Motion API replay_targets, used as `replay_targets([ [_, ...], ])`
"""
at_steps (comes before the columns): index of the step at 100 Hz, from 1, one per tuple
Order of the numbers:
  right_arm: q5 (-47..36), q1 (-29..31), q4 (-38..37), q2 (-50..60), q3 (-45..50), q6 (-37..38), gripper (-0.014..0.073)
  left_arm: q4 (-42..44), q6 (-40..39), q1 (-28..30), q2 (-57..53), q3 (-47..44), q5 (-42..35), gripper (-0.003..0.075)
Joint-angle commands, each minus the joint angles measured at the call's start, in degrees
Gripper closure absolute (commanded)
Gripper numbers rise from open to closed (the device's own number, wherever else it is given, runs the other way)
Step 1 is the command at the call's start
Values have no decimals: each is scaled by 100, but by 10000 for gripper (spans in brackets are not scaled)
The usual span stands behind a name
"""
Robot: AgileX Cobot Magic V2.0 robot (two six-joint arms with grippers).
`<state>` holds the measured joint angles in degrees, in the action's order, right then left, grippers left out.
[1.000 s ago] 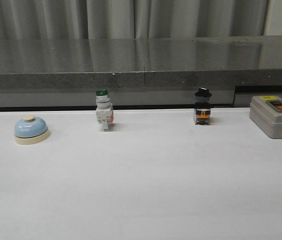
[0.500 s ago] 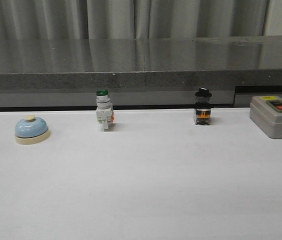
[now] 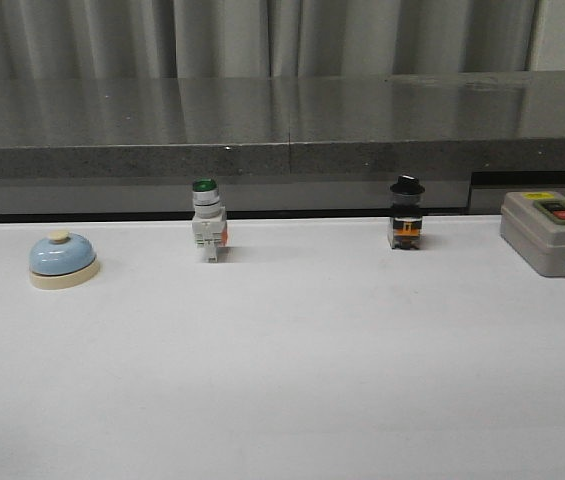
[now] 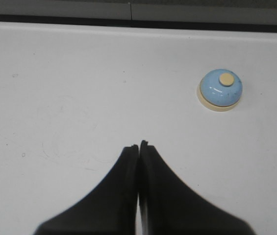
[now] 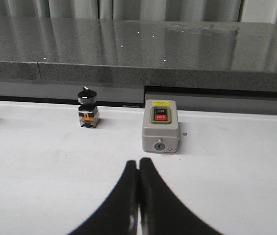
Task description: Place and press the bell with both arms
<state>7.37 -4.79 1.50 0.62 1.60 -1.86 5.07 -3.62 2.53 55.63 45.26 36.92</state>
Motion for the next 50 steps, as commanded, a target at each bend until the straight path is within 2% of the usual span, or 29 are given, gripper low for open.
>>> replay_targets([
  [1, -520, 36, -31, 100, -88, -24, 652, -40, -23, 15, 222, 285, -270, 738],
  [10, -520, 36, -31, 100, -88, -24, 652, -50, -23, 15, 406, 327, -270, 703],
  [17, -520, 36, -31, 100, -88, -24, 652, -50, -23, 15, 450, 327, -270, 600],
  [24, -520, 36, -31, 100, -88, -24, 652, -50, -23, 15, 458, 327, -292, 430],
  [29, -520, 36, -31, 100, -88, -24, 652, -50, -23, 15, 458, 327, -319, 261],
  [34, -520, 36, -31, 100, -88, -24, 652, -53, -23, 15, 458, 327, -359, 128],
  [39, -520, 36, -31, 100, -88, -24, 652, -53, -23, 15, 458, 327, -409, 36],
  [43, -520, 36, -31, 100, -88, -24, 652, -53, -23, 15, 458, 327, -439, 1],
  [50, -520, 36, -31, 100, -88, -24, 652, -89, -23, -28, 472, 339, -519, 33],
])
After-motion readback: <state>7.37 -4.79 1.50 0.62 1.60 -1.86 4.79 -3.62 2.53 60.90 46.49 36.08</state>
